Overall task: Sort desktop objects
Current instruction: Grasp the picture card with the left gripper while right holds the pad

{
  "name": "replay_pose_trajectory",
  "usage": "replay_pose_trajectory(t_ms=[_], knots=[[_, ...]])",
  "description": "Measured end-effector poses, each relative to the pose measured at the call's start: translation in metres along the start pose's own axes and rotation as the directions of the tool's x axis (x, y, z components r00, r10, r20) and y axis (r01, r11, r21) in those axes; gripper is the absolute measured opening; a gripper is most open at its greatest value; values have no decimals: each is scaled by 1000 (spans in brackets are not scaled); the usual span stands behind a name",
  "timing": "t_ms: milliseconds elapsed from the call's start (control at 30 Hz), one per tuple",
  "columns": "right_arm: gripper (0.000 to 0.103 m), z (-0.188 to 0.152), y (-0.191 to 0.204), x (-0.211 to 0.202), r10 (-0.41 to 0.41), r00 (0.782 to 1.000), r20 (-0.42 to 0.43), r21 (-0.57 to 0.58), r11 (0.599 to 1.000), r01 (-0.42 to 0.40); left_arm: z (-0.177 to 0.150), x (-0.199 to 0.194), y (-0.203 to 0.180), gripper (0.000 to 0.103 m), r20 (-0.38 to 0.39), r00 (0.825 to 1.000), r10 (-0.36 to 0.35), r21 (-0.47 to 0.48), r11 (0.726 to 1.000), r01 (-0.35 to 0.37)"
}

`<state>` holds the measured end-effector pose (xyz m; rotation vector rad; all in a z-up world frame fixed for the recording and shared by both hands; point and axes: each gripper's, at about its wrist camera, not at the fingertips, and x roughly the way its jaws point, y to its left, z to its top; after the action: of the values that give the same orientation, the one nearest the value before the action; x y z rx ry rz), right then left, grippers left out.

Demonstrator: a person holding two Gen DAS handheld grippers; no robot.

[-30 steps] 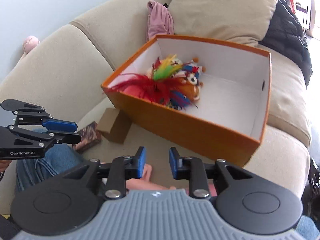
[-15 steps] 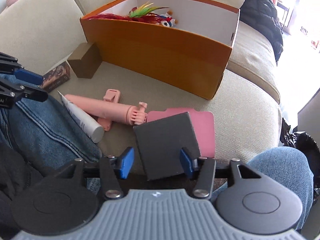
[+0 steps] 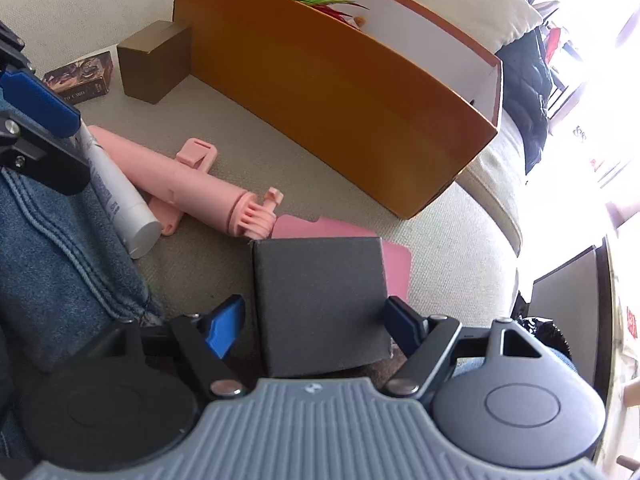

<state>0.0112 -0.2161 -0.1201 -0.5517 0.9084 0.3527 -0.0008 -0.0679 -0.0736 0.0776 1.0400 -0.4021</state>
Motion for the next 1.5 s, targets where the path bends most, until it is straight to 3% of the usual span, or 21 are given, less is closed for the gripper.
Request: replay_pose_trajectory(t_ms=[133,300,433,467,500,533,600,733,867,967,1067,1200,1367,1500], knots=[[77,2,-6,-2,9,1000,10,12,1000,-9,5,-5,-1,50,27,1000,-2,-10,1000,3],[51,10,-30,-22,73,994,86,115,990,-83,9,-10,17,50,45,997,57,-80,995,-54],[43,20,-53,-26,90,989,113,194,975,-111,12,-20,39,50,67,992,104,-159,983,-93],[32,22,-62,-28,116,986,122,234,962,-143,11,-21,43,50,70,992,107,-171,981,-94],[4,22,-72,-28,172,977,130,285,937,-203,11,-23,46,50,71,992,108,-179,979,-94],[0,23,-81,-27,230,963,139,350,899,-265,11,-24,48,50,73,992,107,-190,978,-91],[0,23,-94,-24,302,939,163,430,835,-343,13,-23,52,50,72,993,90,-212,975,-73],[1,26,-97,-26,240,958,157,424,860,-285,18,-19,44,50,82,995,50,-203,979,-33],[11,20,-103,-24,192,976,104,418,882,-218,22,-13,32,50,87,996,22,-156,988,-8],[31,12,-106,-26,214,970,111,418,876,-241,24,-11,35,50,76,995,64,-146,988,-53],[32,18,-89,-28,269,954,130,355,886,-298,25,-15,55,50,41,988,149,-153,978,-141],[34,33,-60,-25,314,940,130,250,907,-338,30,-21,103,52,-37,964,263,-199,943,-265],[35,42,-52,-16,327,938,117,238,907,-346,34,-13,162,59,-136,966,221,-269,930,-250],[38,45,-53,-10,316,943,98,247,911,-331,39,7,170,67,-193,960,204,-142,962,-233]])
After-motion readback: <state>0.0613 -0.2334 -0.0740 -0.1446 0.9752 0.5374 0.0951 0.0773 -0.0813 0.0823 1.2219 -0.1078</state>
